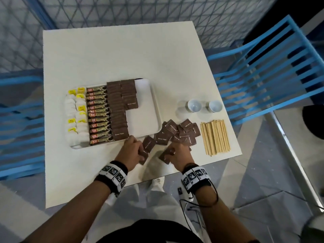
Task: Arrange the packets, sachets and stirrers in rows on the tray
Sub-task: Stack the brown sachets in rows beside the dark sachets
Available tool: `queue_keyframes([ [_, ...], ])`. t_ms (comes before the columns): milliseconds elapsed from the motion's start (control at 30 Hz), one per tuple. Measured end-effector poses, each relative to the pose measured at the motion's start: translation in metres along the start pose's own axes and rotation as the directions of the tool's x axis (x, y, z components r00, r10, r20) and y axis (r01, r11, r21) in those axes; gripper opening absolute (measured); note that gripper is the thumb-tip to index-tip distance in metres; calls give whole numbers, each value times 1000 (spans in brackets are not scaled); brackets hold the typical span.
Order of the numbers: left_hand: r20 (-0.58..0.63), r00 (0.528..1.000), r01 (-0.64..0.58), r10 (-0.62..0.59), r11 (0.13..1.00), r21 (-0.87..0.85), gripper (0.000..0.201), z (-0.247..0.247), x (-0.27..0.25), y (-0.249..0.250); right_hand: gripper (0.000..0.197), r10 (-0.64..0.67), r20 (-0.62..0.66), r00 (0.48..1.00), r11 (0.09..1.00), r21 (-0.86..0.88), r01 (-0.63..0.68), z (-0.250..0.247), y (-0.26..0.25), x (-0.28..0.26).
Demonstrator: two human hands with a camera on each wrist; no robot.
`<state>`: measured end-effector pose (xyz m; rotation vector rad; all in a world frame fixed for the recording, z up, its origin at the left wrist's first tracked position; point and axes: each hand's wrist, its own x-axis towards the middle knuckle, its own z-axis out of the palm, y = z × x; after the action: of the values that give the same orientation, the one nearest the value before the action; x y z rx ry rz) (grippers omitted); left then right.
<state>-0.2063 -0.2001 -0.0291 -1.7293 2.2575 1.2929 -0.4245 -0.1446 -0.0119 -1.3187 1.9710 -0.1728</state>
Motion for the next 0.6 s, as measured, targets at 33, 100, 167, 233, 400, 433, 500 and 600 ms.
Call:
queue_keyframes([
  [33, -7, 1000, 14, -14, 1000, -2, 37, 0, -2, 3, 16, -29, -35, 999, 999, -37, 27, -2, -1, 4],
  [100, -19, 998, 67, -68, 997, -35, 43, -1, -4, 7, 14, -128, -122, 984, 986, -125, 113, -7, -4, 15],
  [167, -15, 994, 109, -110, 991, -73, 41, -4, -6, 10, 16, -198, -151, 968, 965, -202, 166, -14, -10, 28],
  [233, 6, 994, 109, -110, 980, -164, 35, -5, -7, 11, 20, -206, -137, 969, 960, -220, 173, -20, -14, 40],
  [400, -137, 990, 6, -34, 980, -200, 38, -1, -2, 22, 66, -126, -71, 990, 983, -141, 115, -17, -22, 51],
  [433, -153, 988, -13, -16, 982, -186, 45, 0, 0, 25, 71, -107, -70, 992, 987, -129, 97, -16, -22, 53],
  [500, -162, 986, -57, 33, 987, -148, 58, 6, 2, 28, 73, -65, -40, 997, 989, -132, 60, -16, -23, 54],
  [600, -136, 990, -39, 36, 999, -23, 63, 15, -1, 28, 58, -56, -5, 998, 988, -147, 54, -16, -21, 52],
])
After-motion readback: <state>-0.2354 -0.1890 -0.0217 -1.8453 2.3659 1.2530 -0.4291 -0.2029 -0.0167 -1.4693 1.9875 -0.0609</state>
